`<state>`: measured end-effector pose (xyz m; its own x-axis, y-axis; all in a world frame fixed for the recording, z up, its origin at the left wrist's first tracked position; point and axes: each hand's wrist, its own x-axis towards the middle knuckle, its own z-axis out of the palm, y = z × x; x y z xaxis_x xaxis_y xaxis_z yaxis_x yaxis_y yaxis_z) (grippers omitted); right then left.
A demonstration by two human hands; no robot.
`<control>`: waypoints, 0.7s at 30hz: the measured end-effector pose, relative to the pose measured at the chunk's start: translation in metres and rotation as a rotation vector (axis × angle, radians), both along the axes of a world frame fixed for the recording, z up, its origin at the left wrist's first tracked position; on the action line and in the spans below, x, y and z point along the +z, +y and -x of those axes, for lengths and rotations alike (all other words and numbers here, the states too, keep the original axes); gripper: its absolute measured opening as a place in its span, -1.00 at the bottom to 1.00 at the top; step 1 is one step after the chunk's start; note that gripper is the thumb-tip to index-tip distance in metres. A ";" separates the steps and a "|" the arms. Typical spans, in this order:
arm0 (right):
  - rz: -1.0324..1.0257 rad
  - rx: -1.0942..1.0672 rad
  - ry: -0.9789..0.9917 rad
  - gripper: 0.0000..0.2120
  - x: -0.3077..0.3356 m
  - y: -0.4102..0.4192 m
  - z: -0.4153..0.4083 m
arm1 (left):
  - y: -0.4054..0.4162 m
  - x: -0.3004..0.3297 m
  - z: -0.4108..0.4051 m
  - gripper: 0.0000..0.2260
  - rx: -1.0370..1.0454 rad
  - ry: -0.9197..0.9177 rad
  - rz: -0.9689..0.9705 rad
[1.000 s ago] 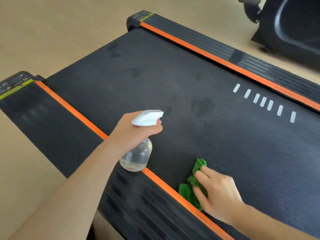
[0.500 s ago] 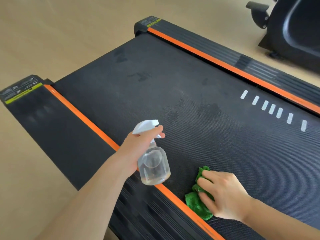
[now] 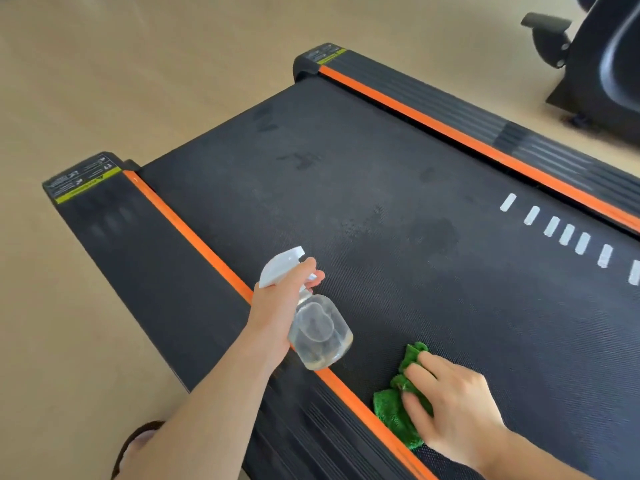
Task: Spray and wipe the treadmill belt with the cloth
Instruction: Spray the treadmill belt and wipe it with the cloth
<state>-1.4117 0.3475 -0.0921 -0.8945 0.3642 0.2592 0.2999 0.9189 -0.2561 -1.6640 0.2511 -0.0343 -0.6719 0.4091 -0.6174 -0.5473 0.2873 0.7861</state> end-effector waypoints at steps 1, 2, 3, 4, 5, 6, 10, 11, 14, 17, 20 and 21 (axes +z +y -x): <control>0.000 -0.007 0.009 -0.82 -0.001 0.000 0.000 | 0.000 -0.002 -0.002 -0.83 0.058 -0.005 0.002; 0.000 -0.014 0.013 -0.82 -0.002 0.001 -0.001 | 0.001 -0.003 -0.006 -0.79 0.114 -0.014 0.006; -0.001 -0.013 0.012 -0.82 -0.002 0.002 -0.001 | 0.001 -0.001 -0.011 -0.76 0.171 -0.028 0.013; 0.002 -0.009 0.010 -0.82 -0.003 0.002 -0.002 | 0.002 -0.002 -0.014 -0.79 0.212 -0.033 0.015; 0.007 -0.004 0.013 -0.83 -0.003 0.002 -0.003 | 0.002 0.000 -0.018 -0.89 0.244 -0.023 0.007; 0.015 -0.002 0.016 -0.83 -0.003 0.002 -0.004 | 0.001 0.005 -0.020 -0.88 0.259 0.011 -0.018; 0.007 -0.028 0.036 -0.82 -0.002 -0.001 -0.003 | -0.009 0.019 -0.003 -0.92 0.265 0.288 -0.058; 0.003 -0.038 0.032 -0.82 -0.002 0.000 -0.004 | -0.012 0.018 0.006 -0.90 0.286 0.316 -0.046; -0.022 -0.070 0.023 -0.81 -0.004 -0.003 -0.005 | -0.015 0.007 0.026 -0.71 0.358 0.214 -0.009; -0.049 -0.088 0.011 -0.81 -0.002 -0.005 -0.004 | -0.008 -0.007 0.024 -0.69 0.305 0.253 0.108; -0.081 -0.108 -0.014 -0.80 -0.001 -0.005 -0.003 | -0.005 -0.015 0.017 -0.80 0.253 0.394 0.121; -0.095 -0.112 -0.022 -0.78 -0.001 -0.006 -0.002 | -0.005 -0.016 0.018 -0.81 0.252 0.403 0.109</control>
